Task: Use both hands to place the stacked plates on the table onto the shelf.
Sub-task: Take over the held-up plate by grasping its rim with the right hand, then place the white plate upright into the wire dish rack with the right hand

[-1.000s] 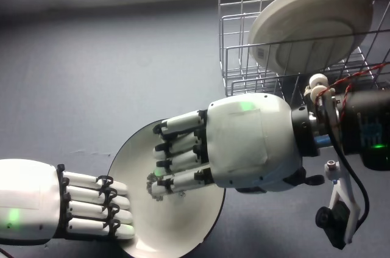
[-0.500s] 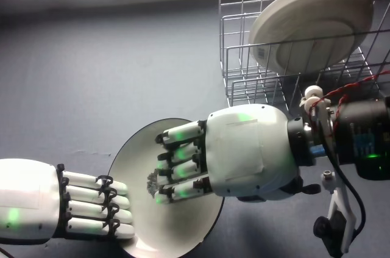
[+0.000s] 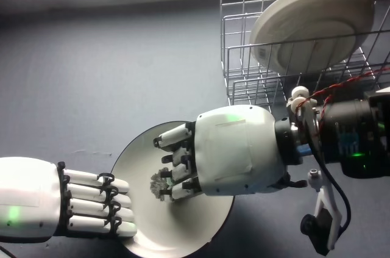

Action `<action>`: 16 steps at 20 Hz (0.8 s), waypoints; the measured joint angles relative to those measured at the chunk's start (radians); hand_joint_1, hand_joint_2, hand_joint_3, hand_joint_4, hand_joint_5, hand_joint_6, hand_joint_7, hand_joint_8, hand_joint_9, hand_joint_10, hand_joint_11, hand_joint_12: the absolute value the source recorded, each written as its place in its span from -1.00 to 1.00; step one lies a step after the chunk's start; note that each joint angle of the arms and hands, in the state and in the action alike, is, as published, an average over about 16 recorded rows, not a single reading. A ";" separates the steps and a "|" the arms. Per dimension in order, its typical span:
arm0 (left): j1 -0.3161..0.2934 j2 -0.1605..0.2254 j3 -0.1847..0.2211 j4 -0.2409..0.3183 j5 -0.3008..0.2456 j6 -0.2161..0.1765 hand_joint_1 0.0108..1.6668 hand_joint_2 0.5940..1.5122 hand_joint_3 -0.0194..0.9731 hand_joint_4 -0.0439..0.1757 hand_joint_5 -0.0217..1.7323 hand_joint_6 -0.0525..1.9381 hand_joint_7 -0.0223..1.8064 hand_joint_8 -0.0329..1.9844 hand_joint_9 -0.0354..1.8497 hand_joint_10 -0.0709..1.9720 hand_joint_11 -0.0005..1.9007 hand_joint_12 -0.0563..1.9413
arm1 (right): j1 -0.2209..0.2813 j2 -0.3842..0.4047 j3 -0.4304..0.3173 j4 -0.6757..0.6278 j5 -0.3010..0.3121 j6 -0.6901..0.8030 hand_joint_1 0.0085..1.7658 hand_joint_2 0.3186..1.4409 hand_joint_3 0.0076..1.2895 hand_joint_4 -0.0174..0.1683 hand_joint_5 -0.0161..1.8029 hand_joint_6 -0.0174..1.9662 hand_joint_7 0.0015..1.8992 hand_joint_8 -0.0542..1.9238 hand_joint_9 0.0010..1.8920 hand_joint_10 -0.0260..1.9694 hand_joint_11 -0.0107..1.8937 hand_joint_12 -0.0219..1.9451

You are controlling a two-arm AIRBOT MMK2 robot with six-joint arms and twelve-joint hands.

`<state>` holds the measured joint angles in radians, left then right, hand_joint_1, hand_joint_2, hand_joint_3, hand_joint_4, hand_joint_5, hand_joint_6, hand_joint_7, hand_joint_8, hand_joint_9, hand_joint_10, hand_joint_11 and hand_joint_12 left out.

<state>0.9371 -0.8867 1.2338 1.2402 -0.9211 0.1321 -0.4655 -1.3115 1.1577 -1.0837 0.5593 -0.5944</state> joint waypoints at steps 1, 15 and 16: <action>-0.002 0.000 0.000 0.001 0.000 -0.001 -0.99 0.17 -0.92 -0.65 -0.88 -0.96 -0.87 -0.98 -0.88 -0.94 -0.97 -0.96 | 0.000 -0.003 0.003 0.003 0.003 -0.002 0.47 0.16 -0.99 -0.84 -0.30 -0.87 -0.28 -0.83 -0.29 -0.72 -0.67 0.31; -0.216 0.075 -0.015 -0.013 -0.003 -0.079 -0.99 0.16 -0.92 -0.59 -0.85 -0.93 -0.84 -0.96 -0.86 -0.93 -0.95 -0.91 | 0.058 -0.003 0.022 0.048 0.028 -0.027 0.51 0.13 -0.99 -0.78 -0.07 -0.33 0.01 -0.38 0.06 0.02 -0.14 0.19; -0.238 0.084 -0.017 -0.014 -0.001 -0.086 -0.99 0.16 -0.92 -0.58 -0.84 -0.93 -0.83 -0.96 -0.86 -0.93 -0.95 -0.91 | 0.067 0.001 0.021 0.053 0.027 -0.028 0.51 0.13 -0.99 -0.78 -0.06 -0.29 0.03 -0.36 0.07 0.04 -0.13 0.19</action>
<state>0.6992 -0.8022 1.2169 1.2258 -0.9218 0.0457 -0.3985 -1.3107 1.1790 -1.0305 0.5863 -0.6225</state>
